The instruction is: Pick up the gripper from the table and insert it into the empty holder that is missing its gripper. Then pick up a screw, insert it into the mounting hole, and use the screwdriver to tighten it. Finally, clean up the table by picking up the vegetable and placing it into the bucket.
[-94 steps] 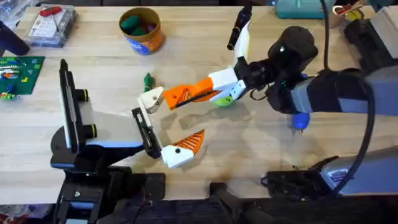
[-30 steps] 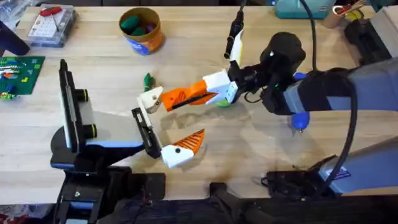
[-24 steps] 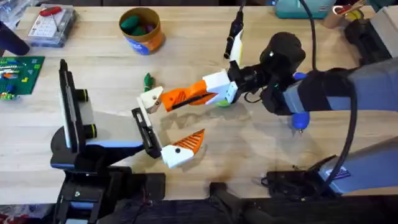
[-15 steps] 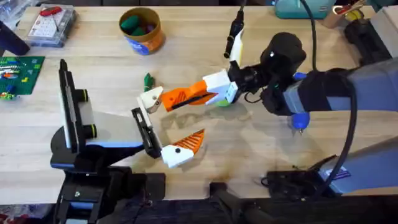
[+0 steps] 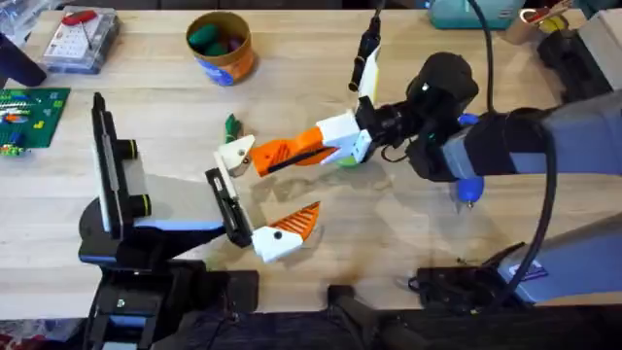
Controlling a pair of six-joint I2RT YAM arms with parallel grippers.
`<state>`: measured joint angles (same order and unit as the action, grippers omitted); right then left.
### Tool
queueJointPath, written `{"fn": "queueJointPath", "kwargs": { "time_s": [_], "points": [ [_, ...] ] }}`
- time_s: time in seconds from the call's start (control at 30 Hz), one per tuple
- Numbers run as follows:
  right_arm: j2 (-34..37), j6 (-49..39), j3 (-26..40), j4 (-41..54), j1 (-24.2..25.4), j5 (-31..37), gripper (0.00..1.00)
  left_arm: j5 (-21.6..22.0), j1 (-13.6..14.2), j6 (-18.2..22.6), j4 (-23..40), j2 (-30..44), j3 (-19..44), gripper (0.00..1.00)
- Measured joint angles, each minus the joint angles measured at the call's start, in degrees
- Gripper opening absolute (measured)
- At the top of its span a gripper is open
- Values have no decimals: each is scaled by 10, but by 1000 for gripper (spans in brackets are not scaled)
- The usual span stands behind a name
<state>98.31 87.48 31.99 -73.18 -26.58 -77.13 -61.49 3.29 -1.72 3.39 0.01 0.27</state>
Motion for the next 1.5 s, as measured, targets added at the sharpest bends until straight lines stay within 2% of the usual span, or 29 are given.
{"fn": "queueJointPath", "kwargs": {
  "time_s": [1.5],
  "points": [
    [7,8,-3,-7,-42,72,6,0,0,0,0,0,0,992]
  ]
}}
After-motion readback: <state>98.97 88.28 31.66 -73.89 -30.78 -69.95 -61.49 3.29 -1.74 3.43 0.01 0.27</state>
